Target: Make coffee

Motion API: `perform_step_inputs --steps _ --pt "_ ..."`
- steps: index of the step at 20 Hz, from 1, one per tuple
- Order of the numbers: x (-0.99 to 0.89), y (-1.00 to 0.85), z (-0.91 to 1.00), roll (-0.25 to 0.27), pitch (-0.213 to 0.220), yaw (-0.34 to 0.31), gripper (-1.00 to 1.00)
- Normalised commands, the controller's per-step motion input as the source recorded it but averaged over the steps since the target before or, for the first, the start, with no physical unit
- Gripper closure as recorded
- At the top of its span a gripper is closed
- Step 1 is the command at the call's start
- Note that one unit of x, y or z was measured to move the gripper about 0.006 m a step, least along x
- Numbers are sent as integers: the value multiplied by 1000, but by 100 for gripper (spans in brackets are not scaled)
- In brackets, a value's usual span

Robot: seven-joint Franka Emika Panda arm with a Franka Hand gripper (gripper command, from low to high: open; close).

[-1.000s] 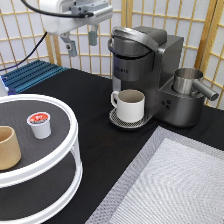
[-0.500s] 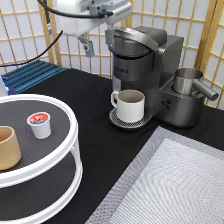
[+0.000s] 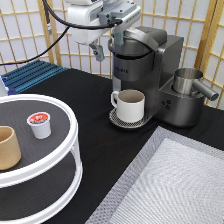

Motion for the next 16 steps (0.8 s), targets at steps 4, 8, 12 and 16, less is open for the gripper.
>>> perform_step_inputs --steps 4,8,12,16 --pt "186 385 741 -39 65 6 -100" --pt "251 449 854 -84 57 3 -100" --pt "359 501 564 -78 83 6 -100" --pt "415 493 245 -72 97 0 -100"
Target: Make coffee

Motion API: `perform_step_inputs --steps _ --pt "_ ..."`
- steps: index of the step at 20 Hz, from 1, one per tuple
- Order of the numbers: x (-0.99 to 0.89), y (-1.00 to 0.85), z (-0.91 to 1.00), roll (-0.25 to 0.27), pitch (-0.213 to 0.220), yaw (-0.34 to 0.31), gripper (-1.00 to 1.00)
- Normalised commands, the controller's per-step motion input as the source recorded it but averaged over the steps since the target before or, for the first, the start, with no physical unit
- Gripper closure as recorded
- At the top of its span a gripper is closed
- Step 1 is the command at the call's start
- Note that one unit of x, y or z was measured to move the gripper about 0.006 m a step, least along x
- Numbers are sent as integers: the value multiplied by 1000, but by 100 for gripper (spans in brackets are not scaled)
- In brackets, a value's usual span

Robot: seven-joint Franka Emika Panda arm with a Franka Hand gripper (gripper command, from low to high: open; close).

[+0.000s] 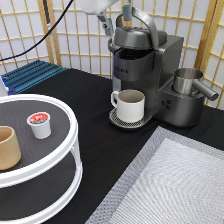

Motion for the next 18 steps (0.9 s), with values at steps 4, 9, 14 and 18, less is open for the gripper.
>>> perform_step_inputs --steps 4,9,14,18 --pt "405 546 384 -130 155 -23 -100" --pt "283 549 573 -173 174 -41 -100" --pt "274 582 598 -226 152 -30 -100" --pt "297 596 340 -231 143 -29 -100"
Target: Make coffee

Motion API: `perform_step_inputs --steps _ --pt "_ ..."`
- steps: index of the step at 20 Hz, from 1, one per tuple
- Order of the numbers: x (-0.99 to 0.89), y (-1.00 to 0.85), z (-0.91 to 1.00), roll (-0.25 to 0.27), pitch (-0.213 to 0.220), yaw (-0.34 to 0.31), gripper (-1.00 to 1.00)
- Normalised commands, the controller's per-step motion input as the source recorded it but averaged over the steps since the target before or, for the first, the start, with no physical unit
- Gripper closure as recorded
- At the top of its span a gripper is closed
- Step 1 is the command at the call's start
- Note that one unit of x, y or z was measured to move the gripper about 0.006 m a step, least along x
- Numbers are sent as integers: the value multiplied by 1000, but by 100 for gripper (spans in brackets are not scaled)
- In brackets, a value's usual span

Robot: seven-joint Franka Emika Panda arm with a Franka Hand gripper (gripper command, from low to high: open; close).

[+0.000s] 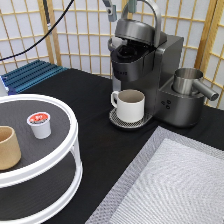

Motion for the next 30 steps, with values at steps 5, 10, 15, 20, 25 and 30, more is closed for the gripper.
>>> perform_step_inputs --steps 5,10,15,20,25,30 --pt "555 615 208 -180 204 -2 -100" --pt "616 549 474 -157 230 0 -100" --pt "511 447 505 -154 186 0 -100" --pt "448 354 466 -153 175 -13 -100" --pt "14 -490 359 84 42 -28 -100" --pt "-55 -926 137 201 -32 0 -100"
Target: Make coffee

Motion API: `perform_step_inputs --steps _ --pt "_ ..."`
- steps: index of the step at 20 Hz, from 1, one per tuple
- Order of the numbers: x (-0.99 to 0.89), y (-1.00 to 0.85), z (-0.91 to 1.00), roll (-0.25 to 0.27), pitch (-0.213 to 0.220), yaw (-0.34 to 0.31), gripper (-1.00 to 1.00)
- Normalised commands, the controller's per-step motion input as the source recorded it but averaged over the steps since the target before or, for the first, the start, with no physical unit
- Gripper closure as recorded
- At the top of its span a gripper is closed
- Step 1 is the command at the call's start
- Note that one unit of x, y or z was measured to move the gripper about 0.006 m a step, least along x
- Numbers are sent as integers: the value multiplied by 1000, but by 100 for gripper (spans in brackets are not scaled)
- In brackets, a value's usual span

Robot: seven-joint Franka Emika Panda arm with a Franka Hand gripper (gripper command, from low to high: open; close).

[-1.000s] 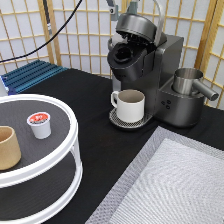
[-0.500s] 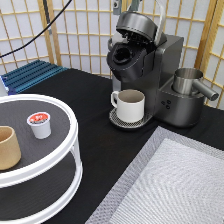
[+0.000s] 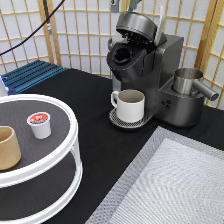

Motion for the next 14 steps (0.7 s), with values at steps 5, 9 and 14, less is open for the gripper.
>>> perform_step_inputs --steps 5,9,14 --pt "-150 -878 -33 244 -47 0 -100" --pt "-384 -854 -299 179 -65 0 -100" --pt "-598 -646 -451 -58 -148 -60 -100"
